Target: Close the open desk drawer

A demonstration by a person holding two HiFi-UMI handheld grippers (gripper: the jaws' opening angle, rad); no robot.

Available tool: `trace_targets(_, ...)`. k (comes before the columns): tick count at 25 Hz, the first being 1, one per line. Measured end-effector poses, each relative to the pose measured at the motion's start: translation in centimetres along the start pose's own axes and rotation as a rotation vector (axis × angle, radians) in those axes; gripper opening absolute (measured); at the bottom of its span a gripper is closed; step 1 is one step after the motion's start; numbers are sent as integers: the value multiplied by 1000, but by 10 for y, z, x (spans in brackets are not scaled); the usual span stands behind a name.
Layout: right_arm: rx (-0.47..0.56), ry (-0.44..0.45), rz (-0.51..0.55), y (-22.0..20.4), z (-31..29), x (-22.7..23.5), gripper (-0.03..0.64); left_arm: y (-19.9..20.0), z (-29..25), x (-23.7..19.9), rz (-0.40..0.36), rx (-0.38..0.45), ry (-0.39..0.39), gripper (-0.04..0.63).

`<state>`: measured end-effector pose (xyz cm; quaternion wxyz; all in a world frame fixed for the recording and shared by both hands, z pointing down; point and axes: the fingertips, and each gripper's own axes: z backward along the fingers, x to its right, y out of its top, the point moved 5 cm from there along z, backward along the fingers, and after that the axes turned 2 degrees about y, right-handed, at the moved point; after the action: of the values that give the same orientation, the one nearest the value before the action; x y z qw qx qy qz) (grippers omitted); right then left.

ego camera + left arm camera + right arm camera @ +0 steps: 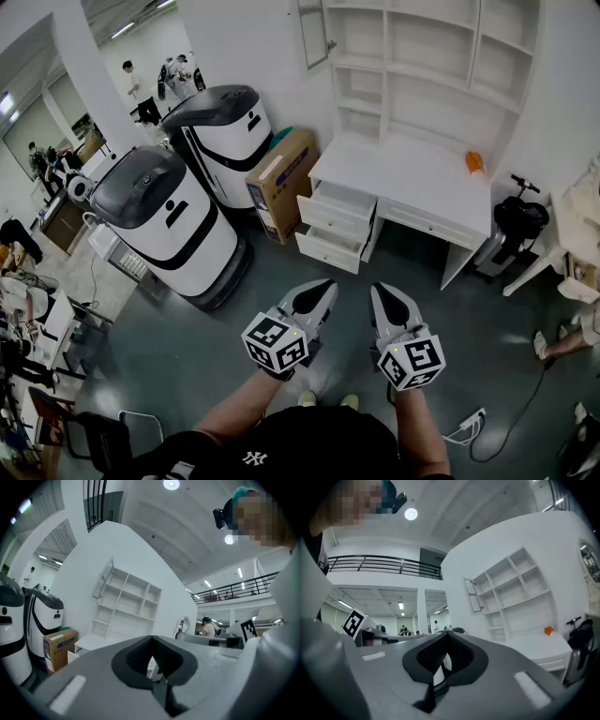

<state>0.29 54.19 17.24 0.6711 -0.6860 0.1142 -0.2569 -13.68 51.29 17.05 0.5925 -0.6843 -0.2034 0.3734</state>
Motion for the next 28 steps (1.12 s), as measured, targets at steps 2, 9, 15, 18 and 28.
trace_targets(2,-4,-3,-1,-2,-2,3,20,-2,-3,-1,-8,-3,3,0)
trace_targets(9,-15,-11,-7,-7,-4,7,20,-8,-7,0,-17,-20,9,0)
trace_targets(15,83,35,-130,-1,12,24,23,-17,-11,2,-14,-32,18,0)
trace_targets(18,134,36,-203,3,18,45,23,-16,-16,-4,-23,-24,43,0)
trace_targets(28,66,10,-79,-10,20,64,23,-30,-39,-4,-22,-40,85,0)
